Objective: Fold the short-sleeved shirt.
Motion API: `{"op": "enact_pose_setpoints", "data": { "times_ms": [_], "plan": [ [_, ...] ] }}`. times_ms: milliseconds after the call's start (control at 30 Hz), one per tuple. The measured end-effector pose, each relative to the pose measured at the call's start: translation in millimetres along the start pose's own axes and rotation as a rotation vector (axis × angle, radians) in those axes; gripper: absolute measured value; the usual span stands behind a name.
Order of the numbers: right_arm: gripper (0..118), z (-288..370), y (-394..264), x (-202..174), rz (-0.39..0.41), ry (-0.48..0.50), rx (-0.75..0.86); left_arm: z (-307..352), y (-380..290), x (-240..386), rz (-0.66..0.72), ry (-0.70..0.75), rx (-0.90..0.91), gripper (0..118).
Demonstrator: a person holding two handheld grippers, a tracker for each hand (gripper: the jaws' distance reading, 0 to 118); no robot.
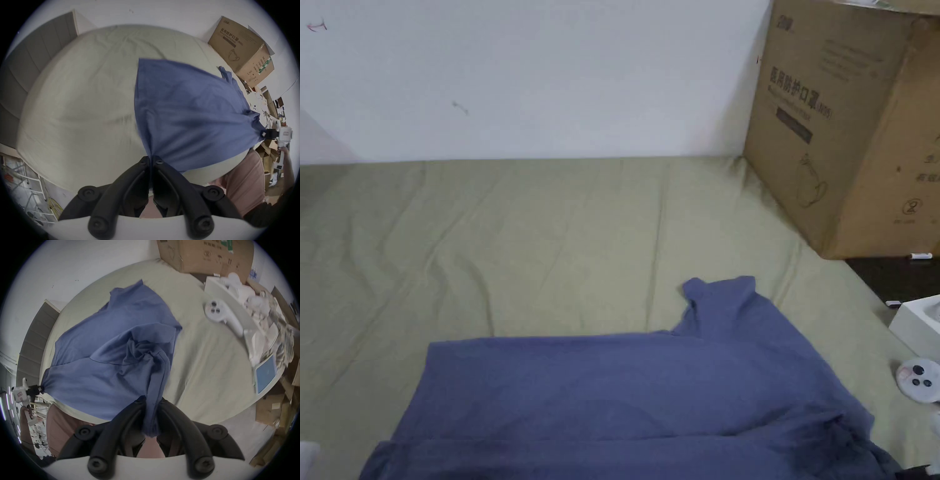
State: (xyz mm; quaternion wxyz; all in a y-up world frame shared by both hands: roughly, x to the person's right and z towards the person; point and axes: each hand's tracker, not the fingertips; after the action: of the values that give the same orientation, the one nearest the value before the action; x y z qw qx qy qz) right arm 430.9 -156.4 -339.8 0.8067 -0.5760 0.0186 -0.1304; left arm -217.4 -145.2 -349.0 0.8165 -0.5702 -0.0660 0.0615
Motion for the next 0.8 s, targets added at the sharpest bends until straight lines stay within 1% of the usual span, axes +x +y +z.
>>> {"op": "enact_pose_setpoints", "data": {
  "times_ms": [33, 67, 100, 133, 167, 200, 267, 333, 367, 400, 500, 533, 567, 600, 633, 667, 700, 733, 767, 800],
  "plan": [
    [10, -10, -3, 3, -0.019, -0.003, 0.001, -10, -5, -4, 0.02, -0.021, -0.03, 50],
    [19, -19, -9, -1, -0.052, -0.021, 0.003, -20, -8, -8, 0.048, -0.029, -0.057, 92],
    [45, -26, -12, 1, -0.074, -0.023, 0.004, -28, -11, -10, 0.063, 0.012, -0.077, 104],
    [84, -27, -16, 2, -0.082, -0.011, 0.018, -33, -15, -11, 0.054, 0.026, -0.074, 103],
    [113, -28, -19, 2, -0.089, -0.001, 0.041, -35, -21, -10, 0.05, 0.028, -0.064, 103],
    [118, -29, -19, 5, -0.089, -0.007, 0.035, -32, -23, -12, 0.047, 0.03, -0.047, 103],
    [118, -21, -20, 4, -0.116, 0.007, 0.055, -28, -22, -16, 0.074, 0.019, -0.04, 103],
    [118, -9, -14, -1, -0.118, 0.01, 0.063, -13, -18, -16, 0.113, -0.062, 0.013, 103],
    [118, -1, -11, -7, -0.101, 0.009, 0.079, -1, -13, -14, 0.128, -0.106, 0.059, 103],
    [118, 10, -7, -17, -0.05, 0.005, 0.125, 14, -7, -8, 0.139, -0.138, 0.117, 103],
    [118, 47, -2, -49, 0.058, 0.01, 0.264, 60, 10, 16, 0.128, -0.185, 0.303, 103],
    [117, 59, -3, -62, 0.078, 0.019, 0.327, 74, 14, 25, 0.115, -0.18, 0.385, 102],
    [115, 72, -6, -76, 0.102, 0.047, 0.408, 90, 15, 37, 0.088, -0.173, 0.48, 93],
    [111, 85, -11, -85, 0.118, 0.079, 0.519, 103, 15, 48, 0.056, -0.157, 0.58, 78],
    [99, 94, -16, -96, 0.128, 0.108, 0.602, 112, 12, 58, 0.029, -0.124, 0.666, 52],
    [58, 101, -22, -109, 0.14, 0.131, 0.672, 118, 9, 69, 0.003, -0.086, 0.748, 11],
    [16, 104, -27, -122, 0.146, 0.132, 0.738, 120, 4, 80, -0.014, -0.051, 0.808, 0],
    [2, 105, -30, -127, 0.141, 0.118, 0.775, 119, -1, 89, -0.017, 0.005, 0.843, 0],
    [2, 105, -34, -136, 0.12, 0.093, 0.795, 120, -5, 96, -0.013, -0.008, 0.87, 0],
    [2, 104, -35, -141, 0.105, 0.113, 0.799, 118, -7, 99, -0.016, -0.049, 0.856, 0]
  ]
}}
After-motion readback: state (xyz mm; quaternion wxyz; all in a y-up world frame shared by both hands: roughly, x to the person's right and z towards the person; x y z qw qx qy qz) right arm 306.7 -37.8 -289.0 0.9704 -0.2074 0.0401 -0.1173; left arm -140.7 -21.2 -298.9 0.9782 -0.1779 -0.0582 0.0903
